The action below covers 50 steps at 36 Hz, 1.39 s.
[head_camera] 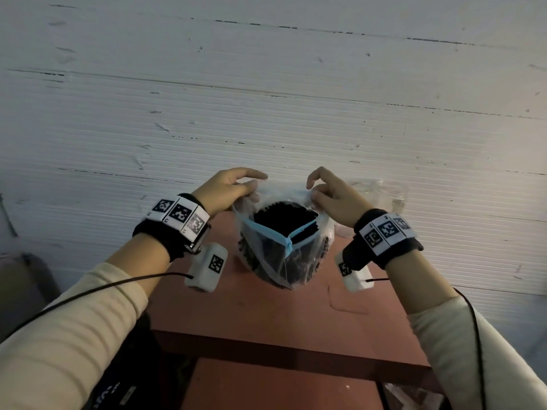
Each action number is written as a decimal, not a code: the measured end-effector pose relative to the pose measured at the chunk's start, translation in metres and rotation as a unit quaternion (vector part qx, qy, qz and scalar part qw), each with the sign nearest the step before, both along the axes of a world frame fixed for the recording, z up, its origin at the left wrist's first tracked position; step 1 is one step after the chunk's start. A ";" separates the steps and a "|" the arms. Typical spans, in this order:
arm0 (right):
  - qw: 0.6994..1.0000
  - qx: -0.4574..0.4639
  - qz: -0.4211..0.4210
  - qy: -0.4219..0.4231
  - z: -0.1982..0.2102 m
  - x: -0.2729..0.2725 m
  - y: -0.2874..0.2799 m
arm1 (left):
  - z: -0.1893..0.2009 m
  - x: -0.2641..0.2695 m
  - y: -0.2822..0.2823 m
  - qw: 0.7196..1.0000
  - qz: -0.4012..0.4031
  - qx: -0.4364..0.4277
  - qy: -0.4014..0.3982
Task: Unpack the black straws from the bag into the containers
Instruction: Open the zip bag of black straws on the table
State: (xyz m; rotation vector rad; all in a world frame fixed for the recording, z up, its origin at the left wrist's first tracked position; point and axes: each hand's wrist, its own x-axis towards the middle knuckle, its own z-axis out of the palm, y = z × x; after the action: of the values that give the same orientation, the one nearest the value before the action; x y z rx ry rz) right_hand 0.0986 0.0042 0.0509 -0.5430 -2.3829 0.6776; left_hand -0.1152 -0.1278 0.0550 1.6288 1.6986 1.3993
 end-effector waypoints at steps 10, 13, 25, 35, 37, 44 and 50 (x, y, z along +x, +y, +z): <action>0.996 0.080 -0.013 -0.038 -0.003 -0.003 0.005 | -0.010 0.004 0.002 0.999 0.005 -0.033 -0.028; 0.992 0.106 -0.036 -0.066 -0.002 -0.001 0.006 | -0.009 0.009 0.005 0.998 0.017 -0.045 -0.040; 0.998 0.065 -0.017 -0.016 -0.015 0.037 -0.026 | -0.005 0.005 0.012 0.985 0.067 -0.053 -0.149; 0.994 0.059 0.004 -0.086 -0.037 0.018 -0.017 | -0.017 0.006 0.003 0.980 0.132 -0.046 -0.139; 0.996 0.063 -0.016 -0.062 -0.039 0.012 -0.016 | -0.020 0.006 0.003 0.979 0.153 -0.057 -0.123; 0.982 0.135 -0.119 0.063 -0.041 -0.006 -0.023 | -0.020 0.008 0.009 0.970 0.193 -0.149 -0.010; 0.971 0.148 -0.185 -0.008 -0.041 -0.012 -0.030 | -0.010 0.023 0.002 0.979 0.106 -0.153 -0.087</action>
State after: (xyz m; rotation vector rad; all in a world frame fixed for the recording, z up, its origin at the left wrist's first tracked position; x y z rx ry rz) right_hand 0.0870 -0.0262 0.0100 -0.8312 -2.2521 0.1502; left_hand -0.0924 -0.1262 0.0447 1.1532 1.9146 1.2542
